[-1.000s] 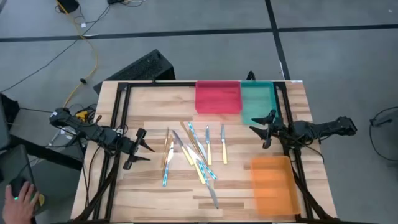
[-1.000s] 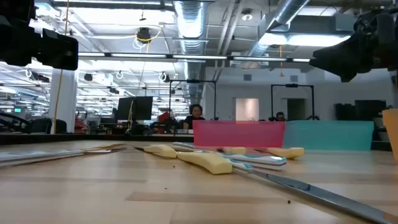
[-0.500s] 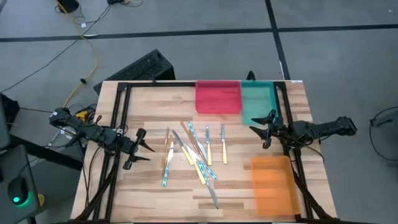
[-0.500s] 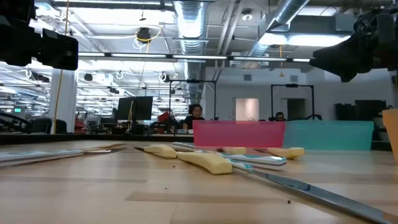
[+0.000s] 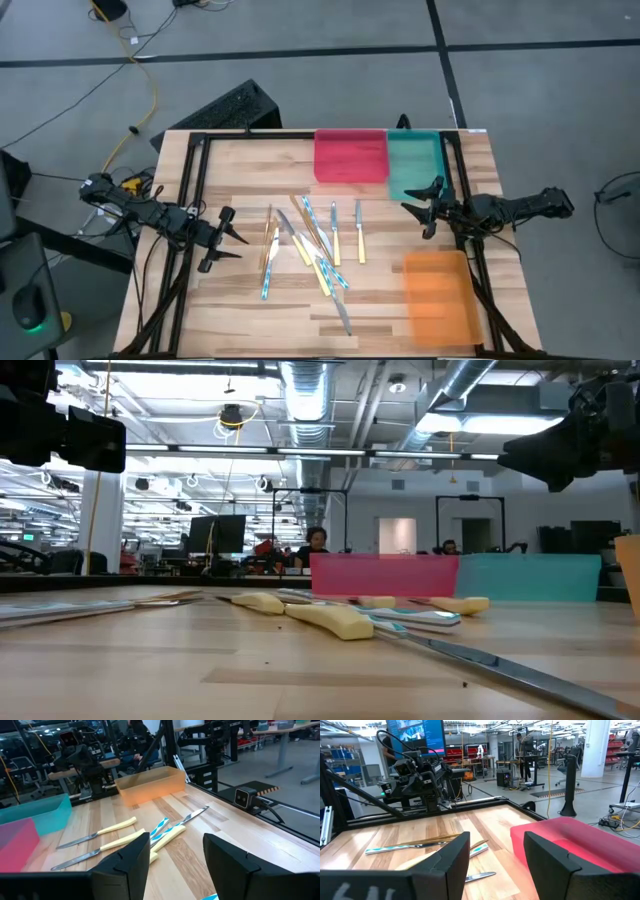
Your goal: Sort silverware by color (type)
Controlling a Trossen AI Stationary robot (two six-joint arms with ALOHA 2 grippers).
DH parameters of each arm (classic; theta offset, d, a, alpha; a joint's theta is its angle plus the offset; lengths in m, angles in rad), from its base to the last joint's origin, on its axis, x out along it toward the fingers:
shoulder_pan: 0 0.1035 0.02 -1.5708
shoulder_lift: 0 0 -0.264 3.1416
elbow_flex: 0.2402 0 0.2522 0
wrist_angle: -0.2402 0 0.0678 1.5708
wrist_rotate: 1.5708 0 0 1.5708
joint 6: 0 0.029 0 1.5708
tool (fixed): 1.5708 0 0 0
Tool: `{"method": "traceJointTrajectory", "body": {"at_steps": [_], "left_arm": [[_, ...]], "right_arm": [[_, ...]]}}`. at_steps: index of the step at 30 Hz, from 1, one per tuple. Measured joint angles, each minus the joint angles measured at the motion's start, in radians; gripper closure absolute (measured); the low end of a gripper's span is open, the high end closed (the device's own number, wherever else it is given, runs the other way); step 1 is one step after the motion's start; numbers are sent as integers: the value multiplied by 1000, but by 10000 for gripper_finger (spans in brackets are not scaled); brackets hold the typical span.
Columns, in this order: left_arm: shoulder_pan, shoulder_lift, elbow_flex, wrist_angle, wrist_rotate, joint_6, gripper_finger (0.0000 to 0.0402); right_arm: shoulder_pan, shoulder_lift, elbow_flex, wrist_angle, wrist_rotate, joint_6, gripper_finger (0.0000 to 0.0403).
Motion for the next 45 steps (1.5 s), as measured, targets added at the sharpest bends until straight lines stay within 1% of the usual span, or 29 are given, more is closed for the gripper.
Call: {"method": "traceJointTrajectory", "body": {"at_steps": [24, 26, 28, 32, 33, 39, 41, 43, 45], "left_arm": [[0, 0, 0, 1, -8, 7, 233], [0, 0, 0, 12, -60, 11, 233], [1, 0, 3, 8, -109, 6, 233], [0, 0, 5, 17, -125, 7, 233], [0, 0, 5, 19, -124, 7, 233], [0, 0, 5, 29, -124, -23, 233], [0, 0, 5, 27, -124, -39, 233], [0, 0, 5, 24, -124, -84, 233], [0, 0, 5, 24, -124, -148, 233]], "right_arm": [[0, 0, 0, 0, 0, 5, 193], [0, 0, 0, 4, 0, 65, 193], [0, 0, -1, 13, 0, 190, 193], [0, 0, -3, 47, 0, 491, 193], [-1, 0, -3, 66, 5, 543, 193], [-9, 0, -3, 166, 34, 631, 193], [-9, 0, -2, 222, 59, 671, 193], [-9, 0, -2, 277, 85, 738, 193], [-9, 0, -2, 327, 87, 785, 193]]}}
